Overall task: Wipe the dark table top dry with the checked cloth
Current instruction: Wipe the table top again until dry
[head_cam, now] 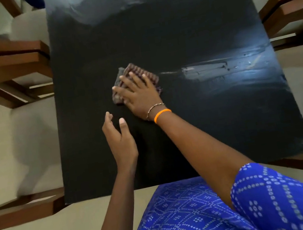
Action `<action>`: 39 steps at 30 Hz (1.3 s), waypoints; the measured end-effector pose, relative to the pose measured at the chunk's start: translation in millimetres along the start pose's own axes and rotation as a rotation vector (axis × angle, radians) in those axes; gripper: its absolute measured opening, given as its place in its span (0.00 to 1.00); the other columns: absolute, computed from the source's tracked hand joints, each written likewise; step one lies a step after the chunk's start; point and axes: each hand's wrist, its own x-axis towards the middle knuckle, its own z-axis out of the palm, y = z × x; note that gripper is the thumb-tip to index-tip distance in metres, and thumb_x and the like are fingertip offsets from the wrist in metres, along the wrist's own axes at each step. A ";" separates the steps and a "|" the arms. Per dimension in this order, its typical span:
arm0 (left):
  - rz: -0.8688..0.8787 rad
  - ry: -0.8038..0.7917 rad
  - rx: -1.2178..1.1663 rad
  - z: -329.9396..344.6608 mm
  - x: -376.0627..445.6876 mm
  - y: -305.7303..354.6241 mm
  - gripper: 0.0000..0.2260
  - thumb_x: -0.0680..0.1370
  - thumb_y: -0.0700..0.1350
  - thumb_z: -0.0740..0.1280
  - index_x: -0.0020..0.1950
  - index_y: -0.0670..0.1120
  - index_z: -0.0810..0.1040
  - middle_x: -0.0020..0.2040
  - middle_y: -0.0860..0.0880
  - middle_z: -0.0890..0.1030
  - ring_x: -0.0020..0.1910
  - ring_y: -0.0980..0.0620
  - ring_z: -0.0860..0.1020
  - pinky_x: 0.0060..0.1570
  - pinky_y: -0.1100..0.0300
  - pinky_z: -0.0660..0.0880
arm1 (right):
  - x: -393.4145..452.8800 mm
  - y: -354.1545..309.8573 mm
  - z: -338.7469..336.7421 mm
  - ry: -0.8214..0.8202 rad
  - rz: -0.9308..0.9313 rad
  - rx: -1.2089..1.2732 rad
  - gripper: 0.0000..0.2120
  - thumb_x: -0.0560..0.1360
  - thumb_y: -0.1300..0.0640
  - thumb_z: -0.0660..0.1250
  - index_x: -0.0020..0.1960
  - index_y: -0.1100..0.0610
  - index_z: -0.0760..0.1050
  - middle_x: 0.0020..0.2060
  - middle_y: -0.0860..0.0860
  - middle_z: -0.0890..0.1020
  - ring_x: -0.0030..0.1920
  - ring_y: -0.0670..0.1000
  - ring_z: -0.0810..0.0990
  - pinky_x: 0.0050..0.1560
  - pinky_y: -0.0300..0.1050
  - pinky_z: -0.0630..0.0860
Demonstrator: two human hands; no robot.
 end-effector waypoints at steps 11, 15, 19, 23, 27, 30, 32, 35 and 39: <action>0.064 -0.245 0.078 39.7 10.2 22.2 0.23 0.80 0.50 0.56 0.74 0.50 0.56 0.72 0.52 0.63 0.70 0.58 0.62 0.70 0.54 0.62 | -94.5 224.2 -51.7 0.277 0.810 0.003 0.24 0.78 0.50 0.56 0.73 0.43 0.59 0.76 0.51 0.58 0.76 0.58 0.53 0.73 0.63 0.48; 0.041 -0.227 0.033 34.1 18.6 19.9 0.22 0.80 0.50 0.56 0.74 0.52 0.57 0.71 0.54 0.64 0.67 0.62 0.63 0.67 0.60 0.62 | -104.3 234.6 -58.3 0.315 0.995 0.023 0.25 0.78 0.51 0.56 0.74 0.45 0.58 0.76 0.52 0.56 0.76 0.59 0.51 0.73 0.64 0.47; -0.013 -0.169 -0.008 20.1 31.1 11.3 0.22 0.80 0.51 0.56 0.74 0.52 0.57 0.69 0.56 0.65 0.65 0.62 0.65 0.63 0.63 0.63 | -68.0 183.1 -48.0 0.284 0.914 0.026 0.26 0.78 0.49 0.56 0.75 0.44 0.54 0.77 0.53 0.54 0.76 0.60 0.49 0.72 0.65 0.46; -0.016 -0.094 0.001 5.8 41.8 7.6 0.21 0.80 0.50 0.55 0.73 0.52 0.58 0.68 0.56 0.66 0.66 0.61 0.66 0.60 0.65 0.63 | -16.2 78.4 -21.6 0.189 0.601 0.023 0.28 0.76 0.48 0.55 0.75 0.45 0.53 0.77 0.53 0.53 0.77 0.59 0.47 0.72 0.64 0.43; 0.018 0.000 -0.006 -11.6 50.1 8.5 0.21 0.81 0.47 0.55 0.73 0.49 0.59 0.69 0.51 0.66 0.68 0.56 0.66 0.64 0.62 0.64 | 7.2 -34.3 11.4 0.045 0.230 0.079 0.28 0.76 0.47 0.55 0.75 0.46 0.54 0.77 0.54 0.53 0.76 0.59 0.48 0.72 0.64 0.44; 0.062 0.016 0.001 -22.0 53.4 10.6 0.21 0.80 0.49 0.55 0.74 0.51 0.57 0.67 0.55 0.65 0.65 0.61 0.67 0.62 0.62 0.67 | -3.6 -68.2 28.7 -0.052 -0.009 0.029 0.27 0.78 0.45 0.53 0.75 0.46 0.52 0.77 0.53 0.52 0.77 0.58 0.47 0.73 0.63 0.44; 0.076 0.010 0.017 -24.2 55.6 12.3 0.21 0.80 0.49 0.56 0.73 0.53 0.57 0.67 0.56 0.65 0.63 0.64 0.66 0.59 0.65 0.67 | -15.9 -58.9 29.3 -0.042 -0.107 0.021 0.26 0.78 0.46 0.53 0.75 0.46 0.53 0.77 0.52 0.54 0.77 0.57 0.49 0.73 0.61 0.44; 0.070 -0.022 0.030 -20.5 57.6 15.1 0.22 0.80 0.50 0.56 0.73 0.53 0.57 0.65 0.58 0.66 0.63 0.64 0.66 0.62 0.62 0.65 | -35.7 -23.2 20.2 0.016 -0.114 0.002 0.25 0.78 0.48 0.55 0.74 0.45 0.57 0.76 0.51 0.58 0.76 0.56 0.54 0.74 0.58 0.47; 0.053 -0.090 0.044 -3.1 55.7 19.7 0.22 0.80 0.50 0.56 0.74 0.52 0.57 0.65 0.58 0.66 0.65 0.61 0.66 0.63 0.62 0.64 | -65.1 65.2 -2.0 0.147 0.210 -0.037 0.25 0.77 0.49 0.55 0.73 0.45 0.60 0.75 0.51 0.61 0.75 0.56 0.57 0.73 0.57 0.50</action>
